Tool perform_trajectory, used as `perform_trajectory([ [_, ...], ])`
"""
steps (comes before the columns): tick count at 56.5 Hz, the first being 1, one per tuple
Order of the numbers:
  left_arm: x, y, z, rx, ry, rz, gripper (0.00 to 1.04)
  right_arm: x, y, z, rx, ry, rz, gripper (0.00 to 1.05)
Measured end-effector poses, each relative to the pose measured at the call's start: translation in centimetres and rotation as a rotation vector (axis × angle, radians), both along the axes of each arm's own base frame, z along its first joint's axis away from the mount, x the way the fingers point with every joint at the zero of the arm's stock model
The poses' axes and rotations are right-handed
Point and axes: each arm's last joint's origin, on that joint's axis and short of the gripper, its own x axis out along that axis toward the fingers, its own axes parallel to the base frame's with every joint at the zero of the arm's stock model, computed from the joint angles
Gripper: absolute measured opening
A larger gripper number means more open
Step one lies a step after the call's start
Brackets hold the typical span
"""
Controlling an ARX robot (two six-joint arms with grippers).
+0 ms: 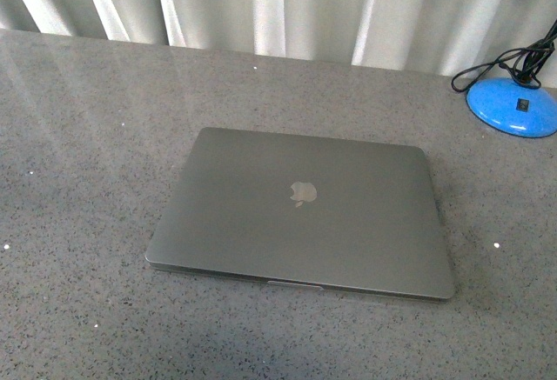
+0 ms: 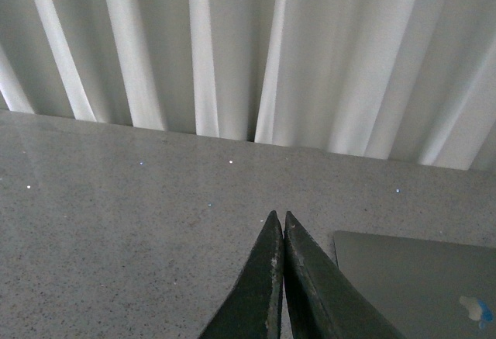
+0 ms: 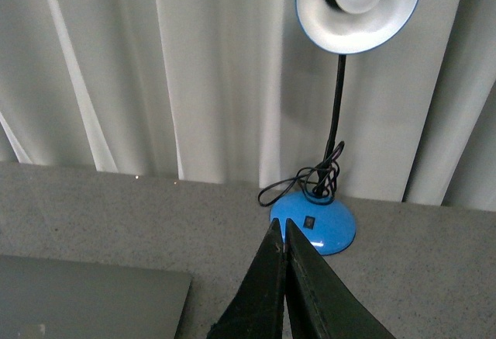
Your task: Close laptop
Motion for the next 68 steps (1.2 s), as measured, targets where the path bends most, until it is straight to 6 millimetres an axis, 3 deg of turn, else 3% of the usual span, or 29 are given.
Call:
perform_trajectory([
  [42, -2.9, 0.0, 0.7, 0.0, -0.024, 0.0, 0.04, -4.0, 0.0, 0.8, 0.006, -0.023, 0.001, 0.01],
  [68, -4.5, 0.0, 0.4, 0.0, -0.019, 0.0, 0.04, -5.0, 0.0, 0.8, 0.007, -0.024, -0.002, 0.01],
])
